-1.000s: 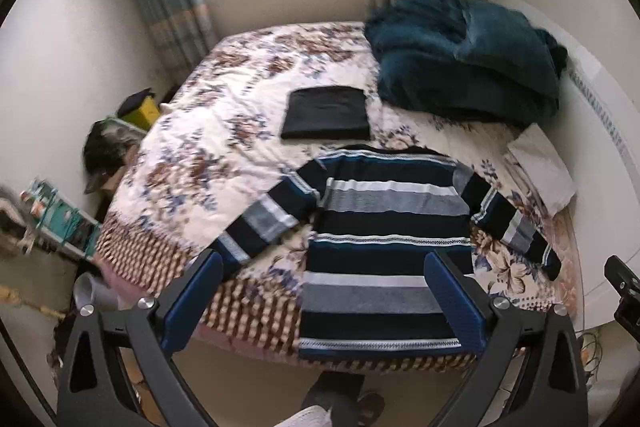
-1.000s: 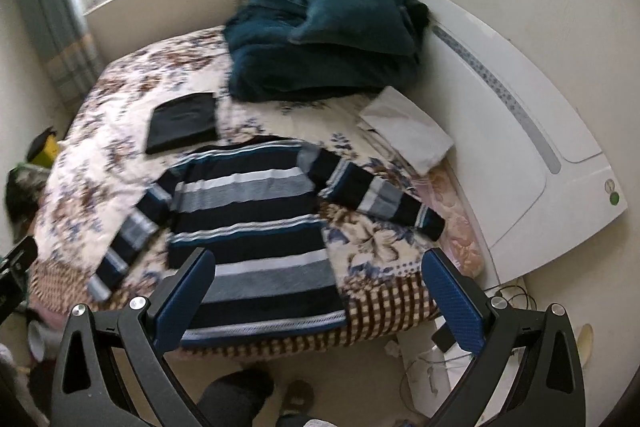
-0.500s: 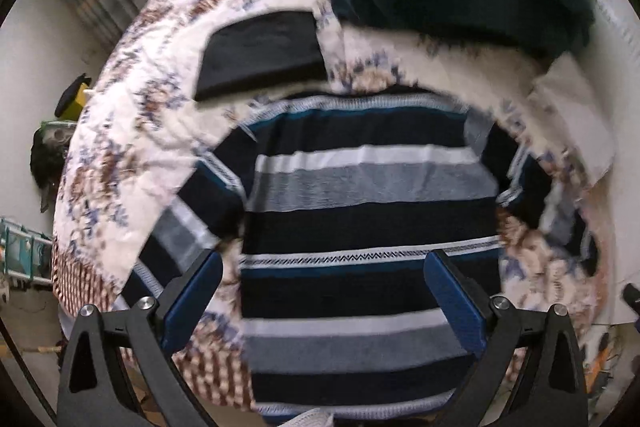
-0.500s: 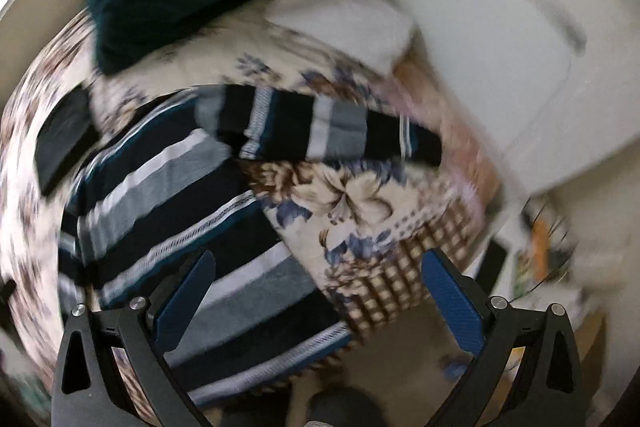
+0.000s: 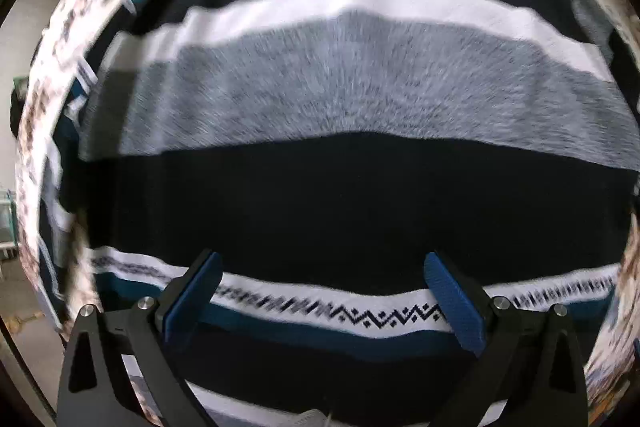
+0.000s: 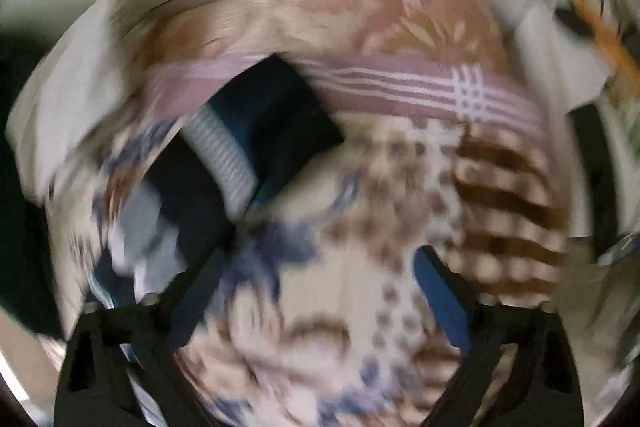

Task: Fold small clothes

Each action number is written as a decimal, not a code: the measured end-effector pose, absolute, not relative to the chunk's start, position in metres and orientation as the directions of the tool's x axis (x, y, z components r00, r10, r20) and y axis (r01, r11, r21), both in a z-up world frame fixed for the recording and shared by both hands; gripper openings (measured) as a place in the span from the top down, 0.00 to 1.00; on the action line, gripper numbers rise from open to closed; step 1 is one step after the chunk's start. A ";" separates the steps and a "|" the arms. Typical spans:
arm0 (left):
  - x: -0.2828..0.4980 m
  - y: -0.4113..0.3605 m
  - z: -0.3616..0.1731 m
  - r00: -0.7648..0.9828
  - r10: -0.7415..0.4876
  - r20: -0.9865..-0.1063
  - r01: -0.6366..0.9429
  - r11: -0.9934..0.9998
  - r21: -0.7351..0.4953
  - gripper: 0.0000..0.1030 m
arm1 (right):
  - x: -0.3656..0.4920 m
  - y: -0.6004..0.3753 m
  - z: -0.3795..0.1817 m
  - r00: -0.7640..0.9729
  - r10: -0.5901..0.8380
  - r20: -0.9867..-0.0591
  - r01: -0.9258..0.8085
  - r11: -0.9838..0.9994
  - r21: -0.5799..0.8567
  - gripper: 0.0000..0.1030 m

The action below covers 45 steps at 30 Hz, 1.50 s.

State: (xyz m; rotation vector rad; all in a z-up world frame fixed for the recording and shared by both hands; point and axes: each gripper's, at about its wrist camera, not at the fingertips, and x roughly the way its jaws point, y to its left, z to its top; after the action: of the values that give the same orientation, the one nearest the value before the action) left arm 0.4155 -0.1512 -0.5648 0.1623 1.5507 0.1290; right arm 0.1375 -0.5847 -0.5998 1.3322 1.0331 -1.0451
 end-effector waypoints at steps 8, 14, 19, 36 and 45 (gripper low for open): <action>0.413 -0.140 -0.577 0.028 0.112 -0.993 -0.085 0.990 0.109 0.00 | 0.124 -0.620 -0.658 0.398 -0.151 -0.905 0.876 -0.230 0.424 0.29; 0.400 -0.134 -0.573 0.072 0.095 -0.993 -0.093 0.992 0.088 0.00 | 0.166 -0.620 -0.643 0.320 -0.200 -0.926 0.931 -0.118 0.347 0.87; 0.382 -0.105 -0.542 0.150 0.062 -0.987 -0.176 0.984 0.035 0.00 | 0.239 -0.597 -0.584 0.339 -0.272 -0.901 0.939 0.149 0.309 0.90; 0.308 0.094 -0.495 0.169 0.198 -0.965 -0.468 0.878 0.098 0.00 | 0.518 -0.120 -0.520 0.561 0.139 -0.816 0.120 0.962 0.246 0.91; 0.257 0.170 -0.509 0.180 0.114 -0.977 -0.549 0.836 -0.004 0.00 | 0.528 0.132 -0.592 0.447 0.169 -0.879 -0.237 0.969 0.066 0.91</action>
State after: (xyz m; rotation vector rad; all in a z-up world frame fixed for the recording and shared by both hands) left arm 0.2570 0.1701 -0.5094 -0.3967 1.3141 0.4863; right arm 0.5277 0.1316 -0.5919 -0.0700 1.0789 0.2519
